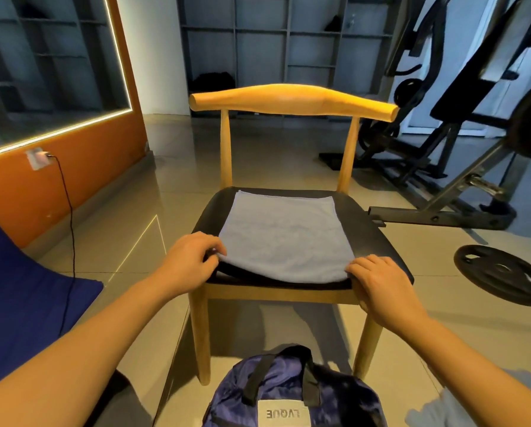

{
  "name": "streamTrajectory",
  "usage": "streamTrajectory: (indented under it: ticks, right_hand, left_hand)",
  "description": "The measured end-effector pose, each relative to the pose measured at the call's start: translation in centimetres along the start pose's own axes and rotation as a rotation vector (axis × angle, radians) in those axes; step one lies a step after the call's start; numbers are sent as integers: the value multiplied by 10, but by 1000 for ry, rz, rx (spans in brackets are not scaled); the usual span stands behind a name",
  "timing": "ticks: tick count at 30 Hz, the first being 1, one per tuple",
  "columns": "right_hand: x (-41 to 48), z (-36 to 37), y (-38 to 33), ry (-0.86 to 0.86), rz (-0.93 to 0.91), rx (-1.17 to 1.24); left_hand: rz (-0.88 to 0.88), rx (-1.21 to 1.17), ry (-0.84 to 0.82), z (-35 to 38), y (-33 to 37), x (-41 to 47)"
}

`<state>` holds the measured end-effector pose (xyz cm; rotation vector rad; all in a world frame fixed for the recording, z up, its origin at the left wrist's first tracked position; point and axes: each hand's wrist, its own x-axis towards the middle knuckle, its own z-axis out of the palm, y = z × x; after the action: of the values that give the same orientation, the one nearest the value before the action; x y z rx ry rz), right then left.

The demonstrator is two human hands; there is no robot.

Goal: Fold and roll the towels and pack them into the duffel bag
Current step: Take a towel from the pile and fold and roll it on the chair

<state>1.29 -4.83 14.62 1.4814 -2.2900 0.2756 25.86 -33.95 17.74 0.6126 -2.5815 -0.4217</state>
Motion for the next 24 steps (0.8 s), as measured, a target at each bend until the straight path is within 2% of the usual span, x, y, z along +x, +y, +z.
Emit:
streamTrajectory:
  ticks: [3,6,9,14,16,20,24]
  right_hand:
    - [3,-19,3,65,116,240]
    - [5,-37,6,-13,200,468]
    - [4,-51,5,-32,225,629]
    - [12,-74,-10,206,468,1067]
    - [17,-78,-13,205,501,1118]
    - [26,-82,-13,150,474,1123]
    - [46,-80,-3,93,532,1103]
  left_hand:
    - [-127,-263,82,-7,2,2]
    - [-166,-354,109,-17,4,5]
    - [-176,-383,64,-25,6,5]
    - [-210,-616,-141,-47,9,4]
    - [-196,-685,-133,-53,10,4]
    - [-205,-823,15,-53,15,15]
    - [-299,-801,162,-48,19,43]
